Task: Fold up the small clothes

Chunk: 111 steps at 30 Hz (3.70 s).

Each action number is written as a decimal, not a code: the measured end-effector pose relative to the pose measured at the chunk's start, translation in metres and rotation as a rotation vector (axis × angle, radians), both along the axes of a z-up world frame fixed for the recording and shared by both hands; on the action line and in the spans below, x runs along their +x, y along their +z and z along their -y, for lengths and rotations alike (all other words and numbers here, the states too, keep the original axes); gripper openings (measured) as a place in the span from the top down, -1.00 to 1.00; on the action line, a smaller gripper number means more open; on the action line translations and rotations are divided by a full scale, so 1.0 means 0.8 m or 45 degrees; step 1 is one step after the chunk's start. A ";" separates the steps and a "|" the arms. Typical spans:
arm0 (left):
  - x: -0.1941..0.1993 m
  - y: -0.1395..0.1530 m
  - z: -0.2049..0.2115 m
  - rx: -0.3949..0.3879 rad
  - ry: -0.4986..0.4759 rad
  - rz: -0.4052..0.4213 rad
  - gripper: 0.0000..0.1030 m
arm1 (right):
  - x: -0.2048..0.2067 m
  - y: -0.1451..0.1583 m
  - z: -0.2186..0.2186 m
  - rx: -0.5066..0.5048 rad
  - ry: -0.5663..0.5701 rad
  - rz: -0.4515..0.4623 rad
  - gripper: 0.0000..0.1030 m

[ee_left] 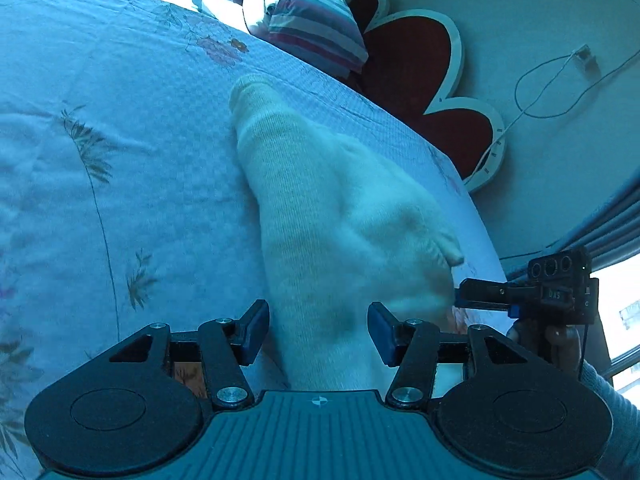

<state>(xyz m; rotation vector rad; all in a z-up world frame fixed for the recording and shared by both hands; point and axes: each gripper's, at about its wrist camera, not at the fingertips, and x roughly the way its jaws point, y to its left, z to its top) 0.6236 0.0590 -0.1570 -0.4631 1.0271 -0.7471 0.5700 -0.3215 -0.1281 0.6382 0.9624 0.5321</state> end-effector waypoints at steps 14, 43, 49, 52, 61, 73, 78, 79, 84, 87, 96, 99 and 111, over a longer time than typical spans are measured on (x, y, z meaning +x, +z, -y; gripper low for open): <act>-0.032 -0.009 0.022 0.072 -0.016 -0.242 0.64 | -0.074 -0.019 -0.014 0.198 -0.172 -0.328 0.75; -0.035 0.043 0.093 0.650 0.374 0.266 -0.70 | -0.007 0.015 -0.084 -0.666 -0.136 0.146 0.18; -0.067 0.069 0.095 0.679 0.380 0.337 -0.70 | -0.039 0.058 -0.083 -0.652 -0.167 0.201 -0.16; -0.100 0.092 0.087 0.668 0.388 0.391 -0.70 | -0.067 0.080 -0.083 -0.637 -0.203 0.250 -0.33; -0.316 0.168 0.027 0.628 0.447 0.611 -0.99 | -0.247 0.154 -0.140 -0.780 -0.288 0.421 -0.71; -0.527 0.211 -0.036 0.588 0.566 0.688 -0.99 | -0.474 0.196 -0.236 -0.865 -0.382 0.605 -0.72; -0.548 0.216 -0.035 0.554 0.573 0.694 -0.99 | -0.502 0.197 -0.244 -0.918 -0.403 0.630 -0.72; -0.552 0.217 -0.034 0.562 0.578 0.708 -0.99 | -0.504 0.198 -0.242 -0.916 -0.413 0.632 -0.72; -0.568 0.226 -0.030 0.567 0.577 0.741 -0.99 | -0.517 0.201 -0.238 -0.909 -0.438 0.645 -0.73; -0.570 0.231 -0.029 0.578 0.578 0.753 -0.99 | -0.523 0.200 -0.240 -0.900 -0.446 0.653 -0.73; -0.570 0.238 -0.021 0.561 0.572 0.777 -0.99 | -0.520 0.202 -0.239 -0.896 -0.447 0.683 -0.73; -0.568 0.238 -0.014 0.560 0.561 0.782 -0.99 | -0.519 0.202 -0.236 -0.902 -0.453 0.679 -0.73; -0.568 0.238 -0.003 0.557 0.549 0.789 -0.99 | -0.522 0.202 -0.227 -0.910 -0.470 0.674 -0.73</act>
